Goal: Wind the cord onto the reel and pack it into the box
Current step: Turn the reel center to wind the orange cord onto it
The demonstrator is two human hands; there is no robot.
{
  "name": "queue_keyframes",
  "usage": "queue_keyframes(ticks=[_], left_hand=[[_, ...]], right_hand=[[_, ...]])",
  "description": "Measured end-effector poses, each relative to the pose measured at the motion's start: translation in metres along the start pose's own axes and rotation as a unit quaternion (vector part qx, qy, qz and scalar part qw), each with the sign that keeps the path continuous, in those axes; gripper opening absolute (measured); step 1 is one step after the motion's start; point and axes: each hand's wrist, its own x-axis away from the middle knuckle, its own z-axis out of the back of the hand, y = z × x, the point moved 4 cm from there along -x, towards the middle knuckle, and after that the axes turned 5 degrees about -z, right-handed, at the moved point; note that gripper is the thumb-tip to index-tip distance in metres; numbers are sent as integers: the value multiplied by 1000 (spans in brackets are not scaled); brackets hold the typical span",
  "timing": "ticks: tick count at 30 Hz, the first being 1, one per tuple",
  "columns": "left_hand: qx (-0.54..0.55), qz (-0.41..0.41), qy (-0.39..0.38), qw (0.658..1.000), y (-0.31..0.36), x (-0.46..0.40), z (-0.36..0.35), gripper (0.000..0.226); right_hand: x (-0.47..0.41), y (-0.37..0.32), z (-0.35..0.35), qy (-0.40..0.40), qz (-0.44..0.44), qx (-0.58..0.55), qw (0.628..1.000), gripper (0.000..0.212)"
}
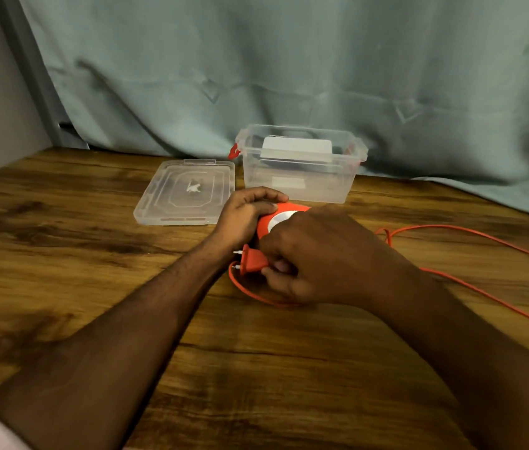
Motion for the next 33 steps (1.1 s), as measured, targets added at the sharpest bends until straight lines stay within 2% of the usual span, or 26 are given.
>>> queue_keyframes(ticks=[3,6,7,10,15,18,21,23,26,27,30,33], left_hand=[[14,3,-6,1000,-2,1,3,27],[19,-4,-15,1000,-2,1,4,24],[15,-2,-11,1000,-2,1,4,26],[10,9,10,1000,-1,4,2,27],[25,23,28,999,-3,7,1,26],[26,18,26,999,-2,7,1,25],[10,18,30,999,-2,6,2,28],[8,15,31,999,-1,7,2,29],[0,14,31,999,-1,8,3,28],[-3,15,31,999,-1,8,2,28],[-2,12,26,1000,-1,7,2,28],[-4,13,29,999,-2,6,2,27]], right_hand=[[-2,7,-4,-19,-60,-83,994,21],[-4,11,-6,-41,-92,-110,989,35],[-4,11,-6,-53,-92,-111,988,33],[-1,14,-1,-78,-89,-103,988,4],[3,28,8,-118,-110,-96,982,24],[6,38,6,-135,-132,-138,972,24],[8,55,2,-165,-179,-181,953,35],[12,62,2,-230,-199,-207,930,41],[23,61,10,-309,-215,-273,885,36],[24,60,13,-299,-215,-279,887,38],[16,56,21,-211,-187,-228,932,45],[14,45,18,-208,-174,-170,948,56]])
